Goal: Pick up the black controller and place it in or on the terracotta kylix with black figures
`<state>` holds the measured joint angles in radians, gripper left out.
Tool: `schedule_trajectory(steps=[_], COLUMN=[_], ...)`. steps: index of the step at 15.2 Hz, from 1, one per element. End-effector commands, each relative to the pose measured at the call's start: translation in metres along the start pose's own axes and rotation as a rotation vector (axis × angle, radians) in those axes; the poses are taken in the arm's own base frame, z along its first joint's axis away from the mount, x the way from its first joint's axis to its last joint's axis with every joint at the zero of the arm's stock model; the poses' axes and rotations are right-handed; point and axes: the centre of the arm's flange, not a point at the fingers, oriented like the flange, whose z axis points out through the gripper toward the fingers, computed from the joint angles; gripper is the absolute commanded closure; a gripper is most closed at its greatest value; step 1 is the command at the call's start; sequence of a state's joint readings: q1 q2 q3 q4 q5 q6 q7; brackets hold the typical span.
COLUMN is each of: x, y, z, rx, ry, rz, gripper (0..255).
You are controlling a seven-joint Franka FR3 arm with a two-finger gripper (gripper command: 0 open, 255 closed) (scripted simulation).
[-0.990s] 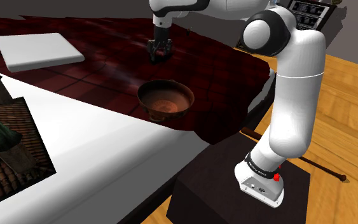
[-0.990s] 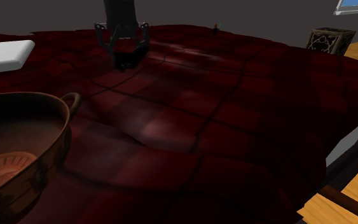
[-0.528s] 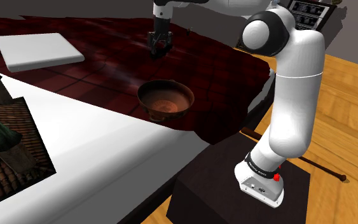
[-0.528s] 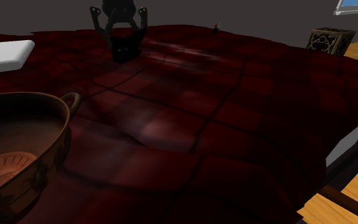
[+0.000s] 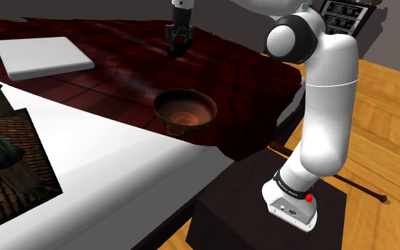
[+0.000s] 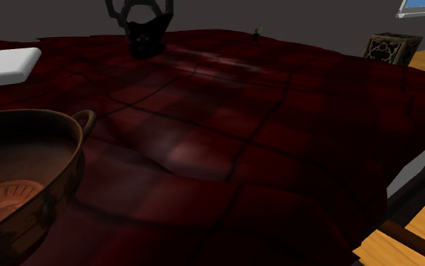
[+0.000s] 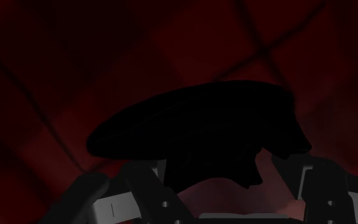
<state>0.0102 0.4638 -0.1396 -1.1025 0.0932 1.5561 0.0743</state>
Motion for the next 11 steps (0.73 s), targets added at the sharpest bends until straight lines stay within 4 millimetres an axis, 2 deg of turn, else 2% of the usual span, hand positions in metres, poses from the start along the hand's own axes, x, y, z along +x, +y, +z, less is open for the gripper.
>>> schedule_trajectory(steps=[1,11], x=[-0.001,-0.001], y=[-0.001,-0.003], z=[-0.011,-0.063], rx=[0.000,0.000], ry=[0.000,0.000], rz=[0.000,0.000], gripper=[255,255])
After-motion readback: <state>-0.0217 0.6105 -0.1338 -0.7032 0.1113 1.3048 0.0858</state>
